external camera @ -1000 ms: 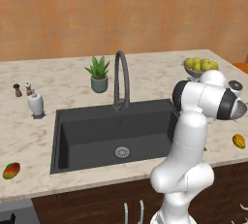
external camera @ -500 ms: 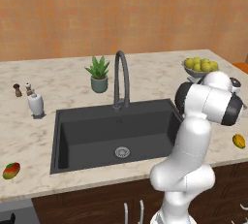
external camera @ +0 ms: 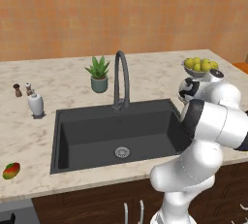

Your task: Put the colander in the sink, put the mango, mango, banana in the colander, and turn on the sink faucet and pour water over the colander.

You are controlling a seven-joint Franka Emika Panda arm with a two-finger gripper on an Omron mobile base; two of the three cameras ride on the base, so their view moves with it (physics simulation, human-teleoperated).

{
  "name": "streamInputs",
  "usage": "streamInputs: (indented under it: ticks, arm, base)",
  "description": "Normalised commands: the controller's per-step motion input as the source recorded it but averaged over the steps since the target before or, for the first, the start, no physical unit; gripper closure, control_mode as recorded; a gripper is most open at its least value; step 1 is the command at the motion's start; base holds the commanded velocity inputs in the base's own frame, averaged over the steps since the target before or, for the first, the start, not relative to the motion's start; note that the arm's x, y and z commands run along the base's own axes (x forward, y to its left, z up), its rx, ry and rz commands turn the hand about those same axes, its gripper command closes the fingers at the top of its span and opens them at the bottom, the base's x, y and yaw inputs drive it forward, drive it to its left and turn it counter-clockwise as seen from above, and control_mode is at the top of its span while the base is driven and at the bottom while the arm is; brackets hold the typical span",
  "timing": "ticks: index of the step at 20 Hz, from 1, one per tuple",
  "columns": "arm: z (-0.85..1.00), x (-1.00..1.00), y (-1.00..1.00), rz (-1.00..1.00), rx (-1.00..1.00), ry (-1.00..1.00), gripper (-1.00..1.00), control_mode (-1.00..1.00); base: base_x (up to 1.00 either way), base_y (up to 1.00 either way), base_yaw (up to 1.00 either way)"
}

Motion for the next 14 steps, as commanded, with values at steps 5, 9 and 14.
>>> streamInputs:
  ticks: [5,9,14]
  arm:
    - [0.01,0.0,0.58,0.63,0.01,0.0,1.0,-1.0]
    - [0.0,0.0,0.23,0.78,0.01,0.0,1.0,-1.0]
    - [-0.01,0.1,0.36,0.83,0.0,0.0,1.0,-1.0]
  base:
    - [0.0,0.0,0.0]
    - [0.0,0.0,0.0]
    - [0.0,0.0,0.0]
